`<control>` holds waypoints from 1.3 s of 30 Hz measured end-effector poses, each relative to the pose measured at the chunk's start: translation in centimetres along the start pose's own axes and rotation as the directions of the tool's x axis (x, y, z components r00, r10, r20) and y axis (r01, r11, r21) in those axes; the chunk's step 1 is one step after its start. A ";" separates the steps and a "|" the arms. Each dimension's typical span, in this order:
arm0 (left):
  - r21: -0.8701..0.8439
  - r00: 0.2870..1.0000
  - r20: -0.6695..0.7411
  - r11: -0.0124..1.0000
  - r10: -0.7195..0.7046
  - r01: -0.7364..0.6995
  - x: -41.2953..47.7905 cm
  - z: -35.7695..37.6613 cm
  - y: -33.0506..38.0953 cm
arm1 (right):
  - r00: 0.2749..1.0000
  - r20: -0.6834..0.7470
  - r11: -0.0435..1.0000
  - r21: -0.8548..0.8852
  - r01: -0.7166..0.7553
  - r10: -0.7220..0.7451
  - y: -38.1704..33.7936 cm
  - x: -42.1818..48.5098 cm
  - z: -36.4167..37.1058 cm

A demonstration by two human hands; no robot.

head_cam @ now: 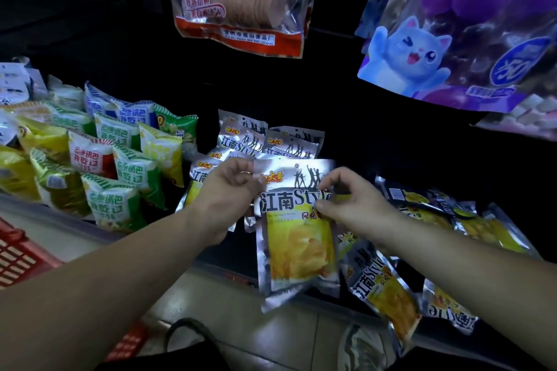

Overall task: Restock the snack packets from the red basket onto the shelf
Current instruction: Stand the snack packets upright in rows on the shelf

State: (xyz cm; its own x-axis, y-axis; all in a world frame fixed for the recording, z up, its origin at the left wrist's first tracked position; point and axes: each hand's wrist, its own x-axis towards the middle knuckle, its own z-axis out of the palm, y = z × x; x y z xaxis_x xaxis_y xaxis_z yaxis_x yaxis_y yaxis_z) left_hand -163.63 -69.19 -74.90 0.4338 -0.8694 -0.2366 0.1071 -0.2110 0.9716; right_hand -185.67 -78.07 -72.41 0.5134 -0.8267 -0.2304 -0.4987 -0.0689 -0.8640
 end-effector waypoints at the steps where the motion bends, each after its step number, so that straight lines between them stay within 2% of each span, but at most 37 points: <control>1: 0.019 0.999 0.032 1.000 -0.003 0.002 -0.1 0.0 0.0 | 0.999 -0.032 0.999 -0.008 0.037 -0.037 -0.1 0.1 0.0; 3: 0.109 0.993 0.114 0.993 0.021 -0.033 -0.4 -0.1 -0.3 | 0.980 -0.083 0.970 -0.182 0.164 -0.181 -0.7 0.3 -0.3; 5: 0.199 0.981 0.186 0.976 0.050 -0.088 -0.8 0.2 -0.5 | 0.956 -0.001 0.890 -0.365 0.273 -0.293 -1.1 0.6 -0.4; 8: 0.230 0.973 0.221 0.965 0.071 -0.123 -0.8 0.5 -0.9 | 0.949 0.203 0.835 -0.455 0.309 -0.241 -1.2 0.7 0.7; 10: 0.235 0.974 0.217 0.965 0.065 -0.117 -0.5 0.3 -0.9 | 0.944 0.257 0.849 -0.432 0.306 -0.209 -1.2 1.0 1.7; 15: 0.131 0.993 0.115 0.991 -0.008 -0.007 0.3 -0.9 -1.0 | 0.975 0.178 0.956 -0.238 0.173 -0.133 -2.2 2.6 2.5; 17: 0.157 0.997 0.070 0.988 -0.021 0.010 0.4 -1.3 -1.6 | 0.978 0.143 0.946 -0.266 0.183 -0.149 -2.4 2.8 2.8; 21: 0.168 0.999 -0.015 0.985 -0.040 0.042 0.0 -1.2 -3.6 | 0.973 0.163 0.909 -0.360 0.210 -0.161 -2.4 2.6 3.5; 26: 0.346 1.000 0.019 0.938 -0.024 0.016 -0.6 -0.5 -5.1 | 0.974 0.188 0.814 -0.541 0.212 -0.128 -1.7 3.0 4.7; 29: 0.375 0.990 0.053 0.921 -0.131 0.102 -0.2 -0.9 -5.9 | 0.942 0.334 0.717 -0.661 0.221 0.018 -1.1 3.7 5.6; 31: 0.353 0.979 0.079 0.924 -0.188 0.149 0.5 -1.6 -6.6 | 0.905 0.412 0.690 -0.687 0.230 0.109 -0.8 4.3 6.3; 34: 0.330 0.971 0.056 0.922 -0.233 0.203 1.9 -2.7 -7.3 | 0.874 0.473 0.638 -0.709 0.300 0.115 -0.7 6.8 7.3; 39: 0.324 0.964 0.026 0.914 -0.266 0.243 3.7 -3.7 -8.9 | 0.879 0.469 0.517 -0.775 0.363 0.086 0.0 11.1 8.9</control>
State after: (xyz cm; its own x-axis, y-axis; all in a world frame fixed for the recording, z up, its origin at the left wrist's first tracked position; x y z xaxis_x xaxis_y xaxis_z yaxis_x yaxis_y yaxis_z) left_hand -159.65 -68.90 -84.41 0.3664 -0.7934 -0.4860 -0.0869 -0.5493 0.8311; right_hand -173.78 -82.30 -78.99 0.7358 -0.4707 -0.4868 -0.6130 -0.7685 -0.1834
